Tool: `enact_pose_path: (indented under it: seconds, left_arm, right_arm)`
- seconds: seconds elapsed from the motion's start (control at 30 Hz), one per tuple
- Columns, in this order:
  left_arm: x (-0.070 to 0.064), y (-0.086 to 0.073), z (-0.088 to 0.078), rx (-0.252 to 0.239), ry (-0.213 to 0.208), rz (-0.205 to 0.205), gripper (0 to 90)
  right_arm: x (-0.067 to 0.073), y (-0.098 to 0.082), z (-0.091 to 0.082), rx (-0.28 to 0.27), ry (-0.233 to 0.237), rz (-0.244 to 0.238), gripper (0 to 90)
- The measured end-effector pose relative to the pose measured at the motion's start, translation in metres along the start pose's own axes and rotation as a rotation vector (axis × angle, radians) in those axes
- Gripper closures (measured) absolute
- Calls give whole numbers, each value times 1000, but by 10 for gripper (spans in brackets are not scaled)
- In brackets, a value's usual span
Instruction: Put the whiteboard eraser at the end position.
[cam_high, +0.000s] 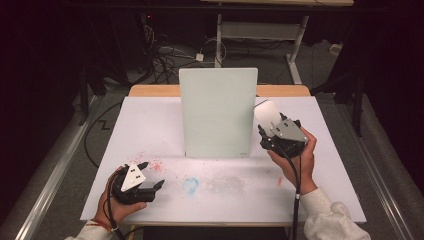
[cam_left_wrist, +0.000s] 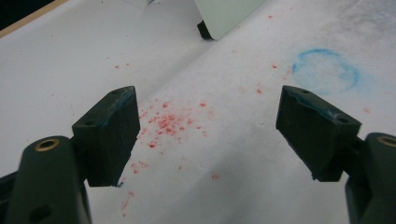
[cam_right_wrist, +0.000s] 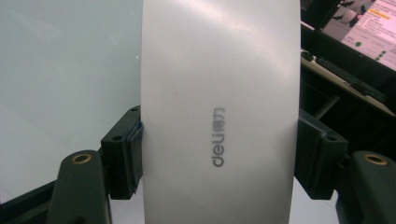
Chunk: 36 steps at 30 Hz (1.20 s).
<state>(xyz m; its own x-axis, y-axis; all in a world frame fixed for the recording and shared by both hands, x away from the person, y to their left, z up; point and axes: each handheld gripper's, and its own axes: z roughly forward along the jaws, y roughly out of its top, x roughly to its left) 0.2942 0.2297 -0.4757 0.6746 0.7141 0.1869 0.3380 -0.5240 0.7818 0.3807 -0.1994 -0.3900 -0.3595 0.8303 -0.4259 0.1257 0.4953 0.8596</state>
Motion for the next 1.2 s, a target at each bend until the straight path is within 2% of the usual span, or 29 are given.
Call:
enact_pose_path:
  seconds: [0.13, 0.2, 0.23, 0.33, 0.8, 1.2]
  left_arm:
    - [0, 1, 1, -5, 7, 22, 211]
    - [-1, 1, 1, 1, 0, 8, 211]
    - [-1, 1, 0, -6, 5, 20, 211]
    - [0, 1, 0, -6, 8, 20, 211]
    - [0, 1, 0, -6, 7, 23, 211]
    - [0, 1, 0, -3, 7, 26, 210]
  right_arm:
    - [-3, 2, -6, -35, 47, 16, 308]
    - [-5, 3, -9, -53, 80, 36, 308]
    - [-5, 5, -11, -61, 93, 37, 308]
    - [-4, 9, -15, -81, 113, 37, 308]
    - [14, 22, -26, -130, 253, -27, 308]
    - [32, 25, -30, -124, 350, -78, 308]
